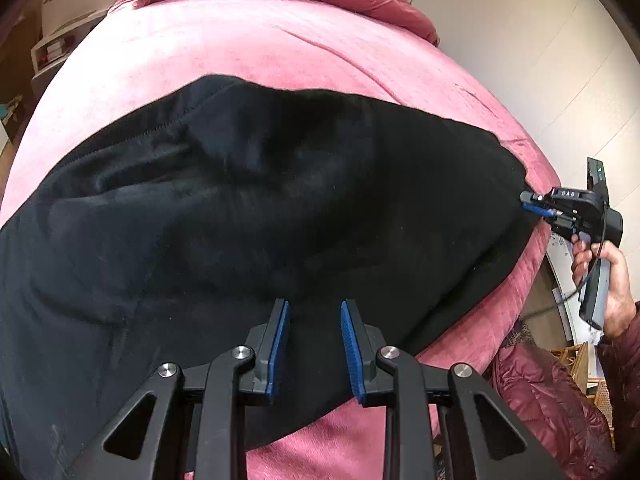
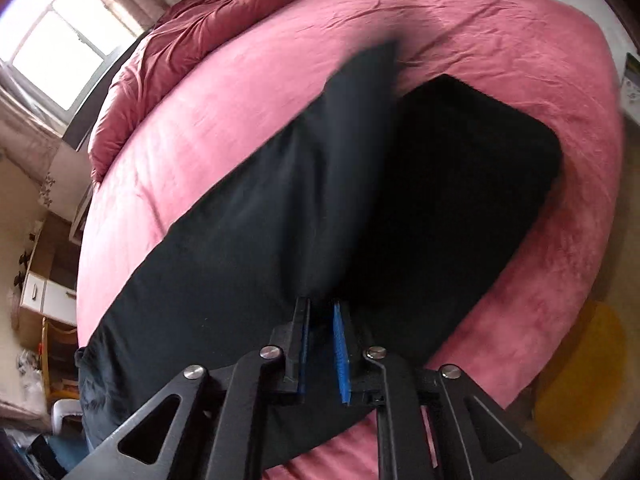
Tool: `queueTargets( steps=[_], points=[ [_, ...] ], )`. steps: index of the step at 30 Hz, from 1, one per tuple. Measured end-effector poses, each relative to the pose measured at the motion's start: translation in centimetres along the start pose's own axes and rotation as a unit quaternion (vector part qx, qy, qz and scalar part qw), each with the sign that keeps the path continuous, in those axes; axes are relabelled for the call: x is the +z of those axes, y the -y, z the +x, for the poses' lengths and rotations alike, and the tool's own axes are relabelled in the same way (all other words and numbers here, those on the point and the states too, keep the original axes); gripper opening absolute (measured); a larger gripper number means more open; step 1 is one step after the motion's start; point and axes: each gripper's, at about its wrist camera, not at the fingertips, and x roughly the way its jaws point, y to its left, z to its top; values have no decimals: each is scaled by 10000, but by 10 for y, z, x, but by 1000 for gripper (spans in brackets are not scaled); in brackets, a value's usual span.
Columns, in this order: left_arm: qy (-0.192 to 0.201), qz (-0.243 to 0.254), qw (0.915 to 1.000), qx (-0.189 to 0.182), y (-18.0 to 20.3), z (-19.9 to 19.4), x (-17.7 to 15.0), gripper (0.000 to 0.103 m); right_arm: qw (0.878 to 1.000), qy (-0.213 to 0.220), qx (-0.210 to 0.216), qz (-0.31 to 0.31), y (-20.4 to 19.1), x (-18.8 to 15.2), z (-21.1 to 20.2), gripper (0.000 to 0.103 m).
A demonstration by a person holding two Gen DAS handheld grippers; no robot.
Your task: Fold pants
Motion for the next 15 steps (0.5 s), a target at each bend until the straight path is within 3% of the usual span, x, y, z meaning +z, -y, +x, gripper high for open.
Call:
queueTargets(
  steps=[1, 2, 3, 5, 7, 11, 15],
  points=[
    [-10, 4, 10000, 12, 1, 1, 0, 27, 10000, 35, 42, 53, 3, 4, 2, 14],
    [-31, 14, 10000, 37, 2, 3, 1, 27, 9998, 82, 86, 146, 9, 9, 2, 24],
    [-55, 25, 10000, 59, 3, 6, 1, 27, 9994, 159, 100, 299, 18, 14, 0, 43],
    [-91, 50, 9999, 94, 4, 4, -1, 27, 9977, 313, 200, 566, 31, 21, -1, 52],
    [-102, 98, 9998, 130, 6, 7, 0, 27, 9944, 424, 363, 901, 49, 33, 1, 52],
    [-136, 283, 9993, 224, 17, 17, -1, 27, 9896, 523, 295, 1305, 73, 60, 15, 51],
    [-192, 210, 9994, 208, 20, 24, 1, 28, 9890, 578, 27, 1361, 84, 92, 23, 25]
  ],
)
